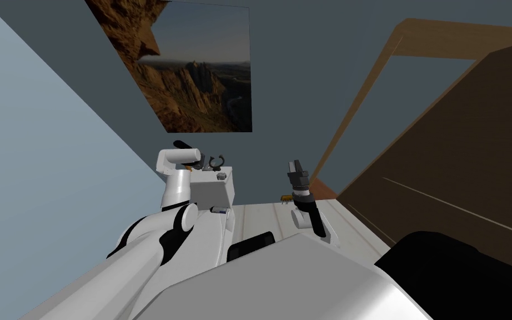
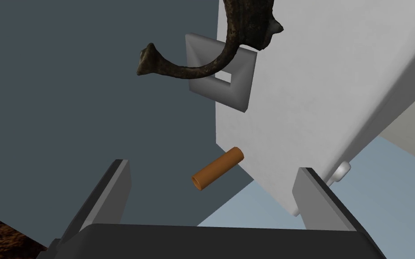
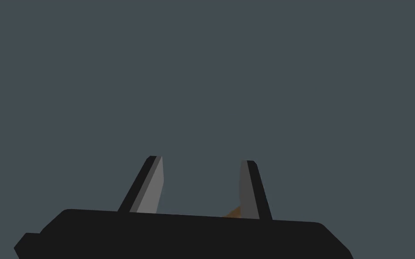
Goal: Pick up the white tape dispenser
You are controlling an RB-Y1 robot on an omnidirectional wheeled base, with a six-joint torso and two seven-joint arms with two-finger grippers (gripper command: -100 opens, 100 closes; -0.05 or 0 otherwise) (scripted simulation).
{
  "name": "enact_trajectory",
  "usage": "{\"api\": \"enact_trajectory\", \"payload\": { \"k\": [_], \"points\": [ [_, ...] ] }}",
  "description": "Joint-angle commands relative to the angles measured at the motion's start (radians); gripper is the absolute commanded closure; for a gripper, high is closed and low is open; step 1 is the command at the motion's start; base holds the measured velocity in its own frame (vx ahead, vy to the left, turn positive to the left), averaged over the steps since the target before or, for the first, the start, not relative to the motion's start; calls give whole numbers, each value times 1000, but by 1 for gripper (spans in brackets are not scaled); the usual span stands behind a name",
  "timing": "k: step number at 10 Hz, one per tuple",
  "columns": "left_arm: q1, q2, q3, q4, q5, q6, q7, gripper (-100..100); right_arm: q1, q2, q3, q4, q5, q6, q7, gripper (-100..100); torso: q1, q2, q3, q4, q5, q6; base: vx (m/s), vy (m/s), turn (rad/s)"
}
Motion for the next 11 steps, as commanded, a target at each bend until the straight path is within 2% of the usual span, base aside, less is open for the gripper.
{"api": "enact_trajectory", "payload": {
  "k": [1, 3, 4, 6, 8, 11],
  "points": [
    [0, 0, 0, 0, 0, 0, 0, -100, 0, 0, 0, 0, 0, 0, 0, 0, 0, 0, 0, 0, 0, 0, 4, -4, 12],
    [0, 0, 0, 0, 0, 0, 0, -100, 0, 0, 0, 0, 0, 0, 0, 0, 0, 0, 0, 0, 0, 0, -5, 5, -17],
    [-31, 0, -6, 9, -1, 25, -9, -100, 0, 0, 0, 0, 0, 0, 0, 0, 1, 1, 0, 0, 0, 0, -39, -72, 87],
    [-60, 0, -12, 20, -1, 47, -16, -100, 0, 0, 0, 0, 0, 0, 0, 0, -7, 4, 2, 1, -2, 0, -66, -123, 92],
    [-113, -2, -24, 42, -4, 86, -28, -100, 0, 0, 0, 0, 0, 0, 0, 0, -12, 6, 4, 2, -3, 1, -94, -189, 137],
    [-168, -7, -36, 67, -8, 130, -40, -100, 0, 0, 0, 0, 0, 0, 0, 0, -12, 6, 4, 1, -3, 1, -86, -163, 95]
  ]
}}
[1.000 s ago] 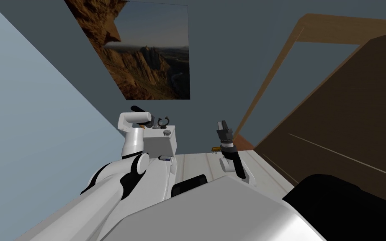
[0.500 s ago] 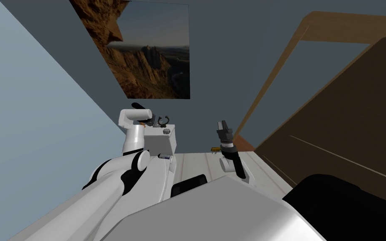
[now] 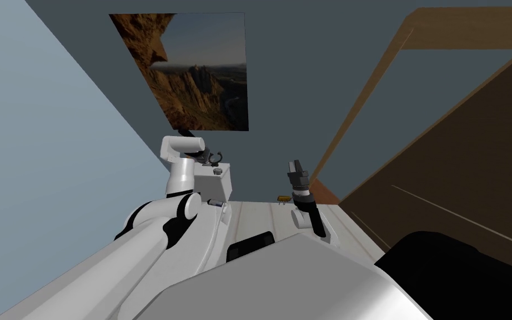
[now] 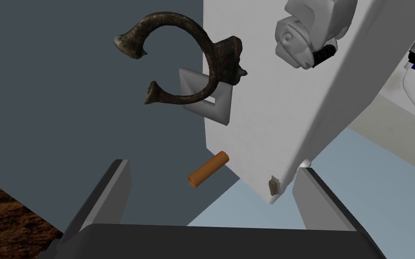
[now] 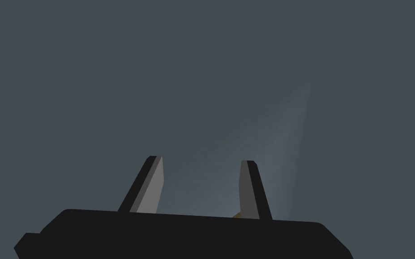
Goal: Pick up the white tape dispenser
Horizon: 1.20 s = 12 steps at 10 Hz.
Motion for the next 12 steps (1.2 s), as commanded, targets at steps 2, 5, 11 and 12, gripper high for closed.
{"api": "enact_trajectory", "payload": {
  "k": [2, 5, 11, 12],
  "points": [
    [-44, -3, -8, 19, -2, 45, -13, -100, 0, 0, 0, 0, 0, 0, 0, 0, 1, -2, -1, 0, 0, 0, -46, -144, 97],
    [-105, -6, -17, 55, -12, 112, -27, -100, 0, 0, 0, 0, 0, 0, 0, 0, -1, -1, -1, 0, 0, 0, -70, -173, 99],
    [-129, 19, 6, 114, -40, 215, -41, -100, 0, 0, 0, 0, 0, 0, 0, 0, 12, -12, -7, -3, 3, 0, 35, -34, -21],
    [-110, 28, 18, 123, -45, 227, -40, -100, 0, -1, 0, 0, 0, 0, 0, 0, 18, -15, -9, -4, 4, -1, 154, 141, -189]
  ]
}}
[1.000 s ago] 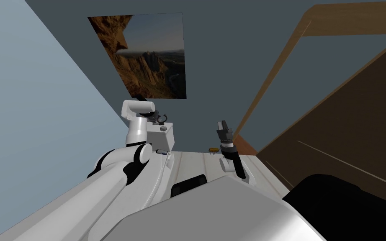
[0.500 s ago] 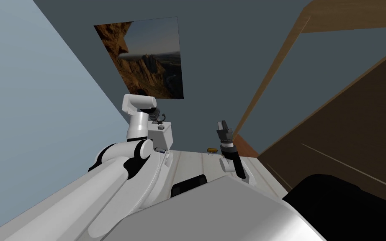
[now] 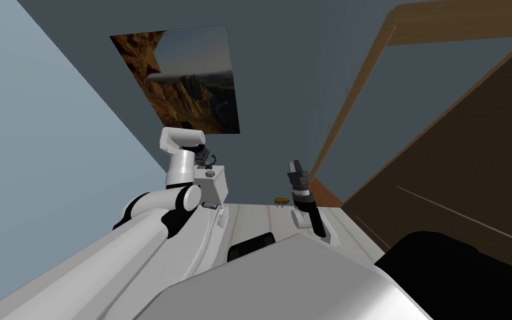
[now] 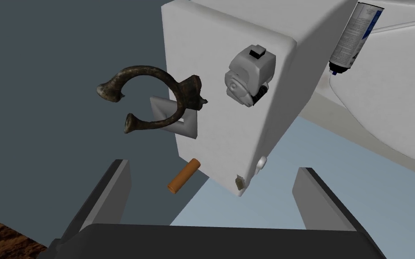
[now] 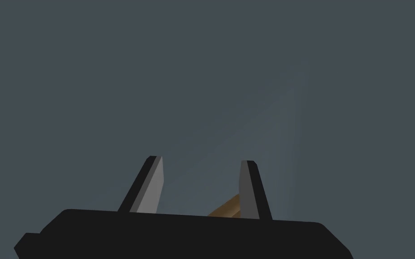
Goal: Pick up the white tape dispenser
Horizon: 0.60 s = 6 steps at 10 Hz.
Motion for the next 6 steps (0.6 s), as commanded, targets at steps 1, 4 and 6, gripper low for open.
{"api": "enact_trajectory", "payload": {
  "k": [1, 4, 6],
  "points": [
    [17, 17, 18, 23, -2, 12, -3, -100, 0, 0, 0, 0, 0, 0, 0, 0, 0, 0, 0, 0, 0, 0, 156, 143, -131],
    [94, 28, 51, 49, -8, 80, 0, -100, 0, 0, 0, 0, 0, 0, 0, 0, 2, -5, -3, -1, 1, -1, 209, 168, -142],
    [110, 28, 57, 56, -8, 102, 0, -100, 0, 0, 0, 0, 0, 0, 0, 0, -1, -3, -2, -1, 0, 0, 121, 82, -73]
  ]
}}
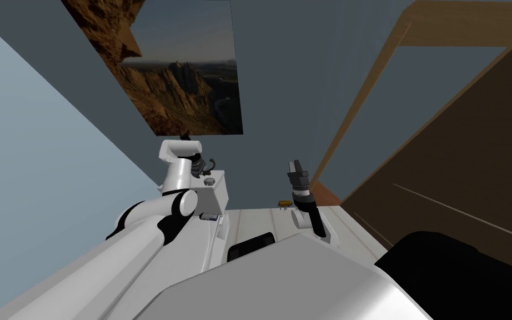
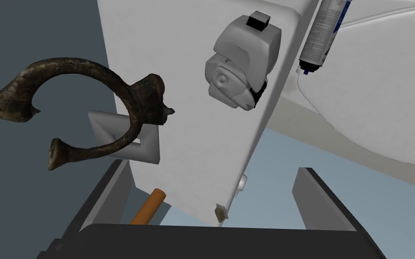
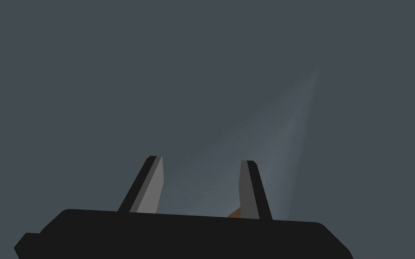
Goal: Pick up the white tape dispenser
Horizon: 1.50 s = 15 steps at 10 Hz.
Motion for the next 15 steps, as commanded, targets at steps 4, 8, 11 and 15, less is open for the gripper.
{"api": "enact_trajectory", "payload": {
  "k": [4, 8, 11, 15],
  "points": [
    [73, -4, 21, 12, 5, 105, -4, -100, 0, 0, 0, 0, 0, 0, 0, 0, -3, 1, 1, 1, -1, 0, 101, 38, -68],
    [111, -16, 29, 33, 9, 179, -3, -100, 0, 0, 0, 0, 0, 0, 0, 0, -4, 1, 0, 0, -1, 0, 96, 23, -50],
    [143, -28, 34, 52, 12, 231, -1, -100, 0, 0, 0, 0, 0, 0, 0, 0, -5, 3, 2, 1, -1, 0, 79, 6, -28],
    [151, -30, 30, 82, 20, 171, 6, -100, 0, 0, 0, 0, 0, 0, 0, 0, -5, 9, 5, 2, -1, 0, 5, 6, 6]
  ]
}}
